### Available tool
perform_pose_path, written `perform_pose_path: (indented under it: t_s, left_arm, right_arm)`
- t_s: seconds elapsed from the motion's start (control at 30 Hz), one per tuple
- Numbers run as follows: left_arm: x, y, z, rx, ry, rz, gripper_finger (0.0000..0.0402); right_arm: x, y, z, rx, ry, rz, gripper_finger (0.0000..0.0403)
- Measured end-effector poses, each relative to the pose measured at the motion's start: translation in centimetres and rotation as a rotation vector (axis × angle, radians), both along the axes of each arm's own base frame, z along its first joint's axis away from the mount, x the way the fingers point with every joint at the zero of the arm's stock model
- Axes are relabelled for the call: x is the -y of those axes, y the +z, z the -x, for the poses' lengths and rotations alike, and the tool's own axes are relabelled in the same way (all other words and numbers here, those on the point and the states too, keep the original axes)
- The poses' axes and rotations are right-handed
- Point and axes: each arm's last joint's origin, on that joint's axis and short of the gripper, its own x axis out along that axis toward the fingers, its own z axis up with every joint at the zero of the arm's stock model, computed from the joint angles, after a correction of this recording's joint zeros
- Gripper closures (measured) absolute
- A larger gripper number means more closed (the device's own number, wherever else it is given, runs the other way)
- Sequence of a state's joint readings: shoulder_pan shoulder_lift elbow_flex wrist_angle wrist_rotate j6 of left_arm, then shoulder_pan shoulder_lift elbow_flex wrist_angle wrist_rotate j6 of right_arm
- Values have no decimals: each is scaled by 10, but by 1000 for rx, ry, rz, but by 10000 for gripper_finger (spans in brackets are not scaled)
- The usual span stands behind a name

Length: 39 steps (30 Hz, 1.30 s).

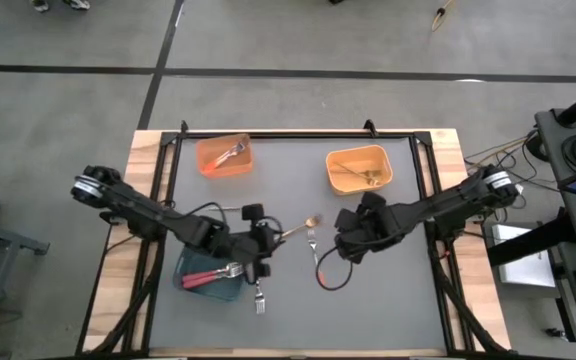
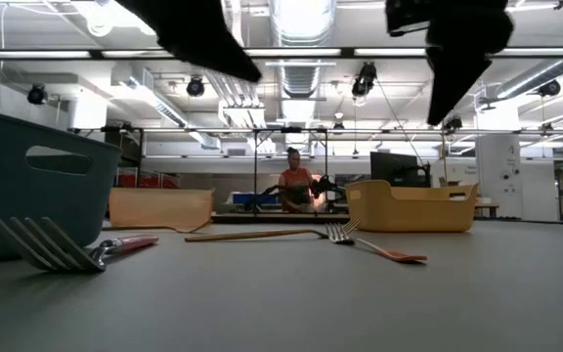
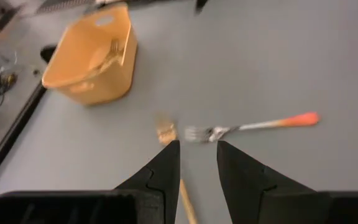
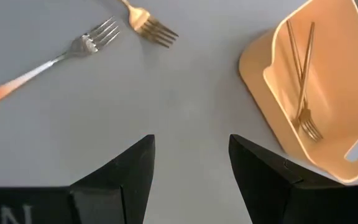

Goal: Sort silverware by color (type)
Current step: Put the gold fork into the yellow bin

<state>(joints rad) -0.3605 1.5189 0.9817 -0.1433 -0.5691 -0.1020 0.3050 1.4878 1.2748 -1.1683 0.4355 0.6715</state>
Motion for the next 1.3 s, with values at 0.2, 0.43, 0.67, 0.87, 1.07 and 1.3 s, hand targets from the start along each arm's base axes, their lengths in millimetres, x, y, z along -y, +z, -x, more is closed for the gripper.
perform_pose_path:
  t_s: [0.2, 0.43, 0.67, 0.87, 1.07, 1.3]
  left_arm:
    - [-14, -24, -18, -48, 24, 5, 313]
    - [-27, -51, -34, -112, -3, 39, 313]
    - [-31, -66, -50, -77, -100, 49, 319]
    - [-51, -85, -59, -102, -66, 75, 324]
    - [-68, -104, -61, -147, 7, 101, 325]
    - [-70, -111, -61, -155, 39, 132, 325]
  right_arm:
    - [-1, 7, 12, 91, 8, -21, 205]
    - [-5, 5, 20, 237, 82, -59, 205]
    - [-5, -9, 31, 391, 97, -106, 205]
    - [-4, -23, 35, 501, 86, -141, 205]
    - [-4, -33, 33, 548, 70, -139, 205]
    - [-4, -35, 31, 591, 45, -109, 205]
